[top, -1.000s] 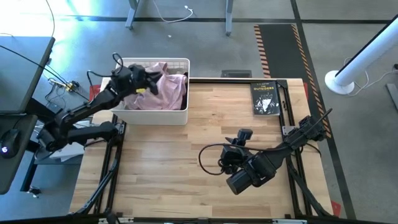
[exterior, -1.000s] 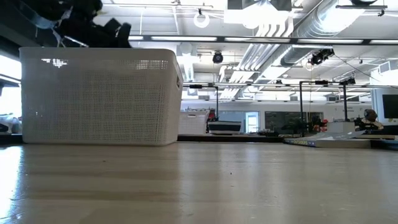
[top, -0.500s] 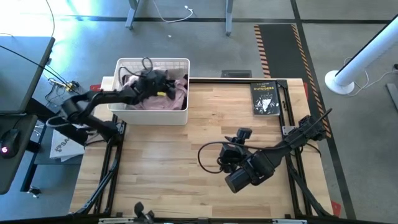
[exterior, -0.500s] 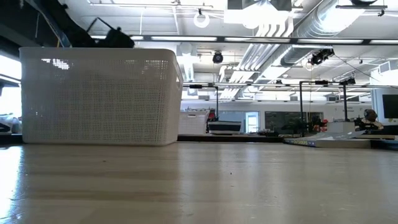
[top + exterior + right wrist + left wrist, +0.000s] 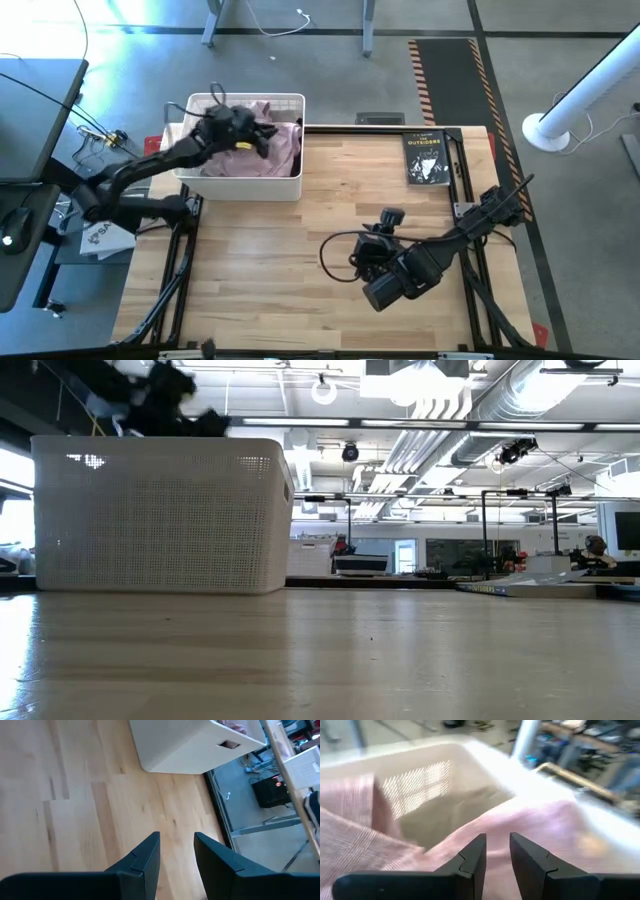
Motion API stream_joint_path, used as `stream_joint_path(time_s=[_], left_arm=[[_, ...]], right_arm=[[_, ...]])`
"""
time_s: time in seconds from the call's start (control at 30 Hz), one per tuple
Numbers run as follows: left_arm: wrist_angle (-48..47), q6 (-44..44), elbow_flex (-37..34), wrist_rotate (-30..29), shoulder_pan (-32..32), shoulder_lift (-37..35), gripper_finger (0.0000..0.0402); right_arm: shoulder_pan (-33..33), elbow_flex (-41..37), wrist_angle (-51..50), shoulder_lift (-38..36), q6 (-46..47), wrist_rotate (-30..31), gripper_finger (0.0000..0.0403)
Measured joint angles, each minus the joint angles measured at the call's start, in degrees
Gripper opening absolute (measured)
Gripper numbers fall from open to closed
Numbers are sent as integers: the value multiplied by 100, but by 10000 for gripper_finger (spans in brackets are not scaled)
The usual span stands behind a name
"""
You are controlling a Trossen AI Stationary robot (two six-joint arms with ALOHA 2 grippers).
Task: Sort clothes
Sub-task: Put the pink polo shirt into the white laundry bin, then return to Home Position
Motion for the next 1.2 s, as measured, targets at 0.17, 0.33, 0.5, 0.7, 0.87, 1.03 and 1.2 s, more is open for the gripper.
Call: stream_joint_path(time_s=[0.17,0.33,0.5,0.7,0.87,1.03,1.2], left_arm=[[-1715,304,452,594,-160,-1291,83],[-2666,360,601,595,-695,-2642,80],[-3024,74,600,522,-1682,-3703,49],[-3337,14,603,-370,-3257,-4217,4],[-3421,-47,364,-1408,-4349,-4046,1],[-3331,12,61,-2293,-4843,-3880,1],[-3156,16,59,-2373,-4885,-3864,1]], right_arm=[[184,-4,-220,-139,168,334,116],[144,-7,-472,-696,423,309,116],[192,-7,-406,-1452,505,121,116],[426,-7,-72,-2058,336,38,116],[608,-27,-79,-2309,102,-698,116],[610,-1287,340,-3269,521,-948,113],[271,-3612,2038,-5009,930,-1189,96]])
